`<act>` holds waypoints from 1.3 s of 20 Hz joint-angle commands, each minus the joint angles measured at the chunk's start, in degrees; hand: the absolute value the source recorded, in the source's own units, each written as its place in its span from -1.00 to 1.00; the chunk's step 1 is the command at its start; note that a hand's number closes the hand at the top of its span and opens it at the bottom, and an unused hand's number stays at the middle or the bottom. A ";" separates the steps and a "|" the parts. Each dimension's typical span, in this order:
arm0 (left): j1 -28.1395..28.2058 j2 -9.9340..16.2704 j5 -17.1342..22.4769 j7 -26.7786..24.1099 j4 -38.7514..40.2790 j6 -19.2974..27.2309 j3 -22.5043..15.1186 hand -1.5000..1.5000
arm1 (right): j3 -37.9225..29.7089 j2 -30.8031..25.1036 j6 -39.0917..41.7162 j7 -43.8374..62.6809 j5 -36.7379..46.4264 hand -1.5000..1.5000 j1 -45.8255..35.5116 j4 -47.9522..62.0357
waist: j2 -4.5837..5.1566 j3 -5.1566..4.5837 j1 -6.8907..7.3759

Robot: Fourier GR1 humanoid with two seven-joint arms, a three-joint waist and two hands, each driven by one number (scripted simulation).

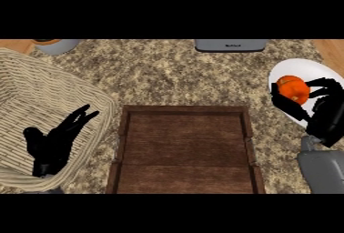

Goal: Pick the squash from the tray and place it in the plate

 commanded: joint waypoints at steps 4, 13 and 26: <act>2.41 -5.74 0.62 1.09 2.80 -2.22 -6.62 0.00 | -8.71 -8.92 1.25 -11.43 -13.79 1.00 -5.00 11.42 | 0.94 -0.99 0.51; -0.46 -6.13 0.92 1.94 4.09 -1.91 -5.67 0.00 | -14.78 -13.86 10.28 -18.42 -22.03 1.00 -10.45 32.53 | 2.08 -0.99 1.95; -1.61 -5.44 1.59 2.89 3.78 -2.72 -5.01 0.00 | -21.66 -13.97 24.01 -41.01 -32.84 -1.00 -18.68 47.23 | 1.87 -0.72 2.26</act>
